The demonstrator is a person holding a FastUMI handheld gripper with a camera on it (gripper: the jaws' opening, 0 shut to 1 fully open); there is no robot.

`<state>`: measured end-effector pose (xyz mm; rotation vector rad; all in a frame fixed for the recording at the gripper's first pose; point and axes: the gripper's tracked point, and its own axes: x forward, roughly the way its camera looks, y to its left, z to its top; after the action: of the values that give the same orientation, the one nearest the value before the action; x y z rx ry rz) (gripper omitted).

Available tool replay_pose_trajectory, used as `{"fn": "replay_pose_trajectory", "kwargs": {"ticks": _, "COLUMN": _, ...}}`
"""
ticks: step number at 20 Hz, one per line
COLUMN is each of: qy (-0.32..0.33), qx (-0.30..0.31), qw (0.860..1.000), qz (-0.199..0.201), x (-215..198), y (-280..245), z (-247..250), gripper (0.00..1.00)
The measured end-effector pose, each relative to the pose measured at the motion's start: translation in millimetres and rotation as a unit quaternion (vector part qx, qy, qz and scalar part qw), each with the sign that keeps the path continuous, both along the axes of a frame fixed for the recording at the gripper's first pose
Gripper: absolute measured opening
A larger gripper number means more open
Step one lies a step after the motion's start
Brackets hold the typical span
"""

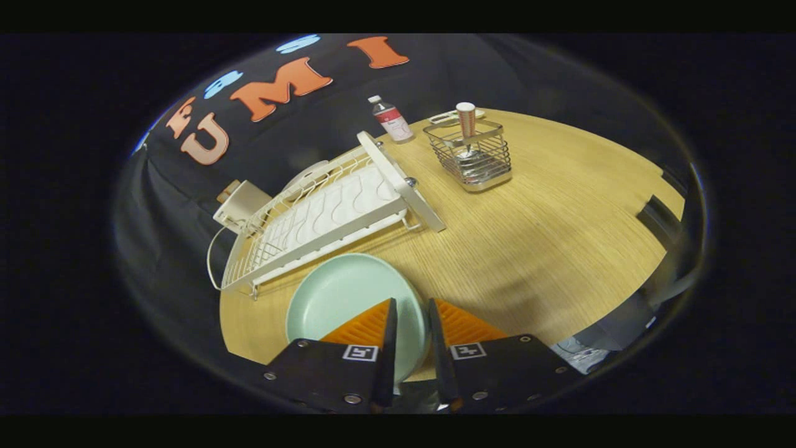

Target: Take the plate from the dish rack, then take the spoon from the basket and place it into the plate.

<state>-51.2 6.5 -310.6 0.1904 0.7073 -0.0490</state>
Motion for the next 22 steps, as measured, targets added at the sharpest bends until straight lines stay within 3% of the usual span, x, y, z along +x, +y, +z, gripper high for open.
{"fn": "replay_pose_trajectory", "kwargs": {"ticks": 3, "qy": -0.017, "qx": -0.032, "qw": 0.999, "qz": -0.008, "x": 4, "y": -18, "z": 17, "gripper": 0.58}}
{"fn": "replay_pose_trajectory", "kwargs": {"ticks": 4, "qy": -0.025, "qx": -0.047, "qw": 0.999, "qz": -0.012, "x": 6, "y": -26, "z": 24, "gripper": 0.62}}
{"fn": "replay_pose_trajectory", "kwargs": {"ticks": 7, "qy": -0.048, "qx": -0.103, "qw": 0.993, "qz": -0.019, "x": 14, "y": -54, "z": 46, "gripper": 0.91}}
{"fn": "replay_pose_trajectory", "kwargs": {"ticks": 8, "qy": -0.055, "qx": -0.123, "qw": 0.991, "qz": -0.020, "x": 16, "y": -62, "z": 55, "gripper": 0.96}}
{"fn": "replay_pose_trajectory", "kwargs": {"ticks": 22, "qy": -0.182, "qx": -0.242, "qw": 0.953, "qz": 0.000, "x": 85, "y": -89, "z": 158, "gripper": 0.99}}
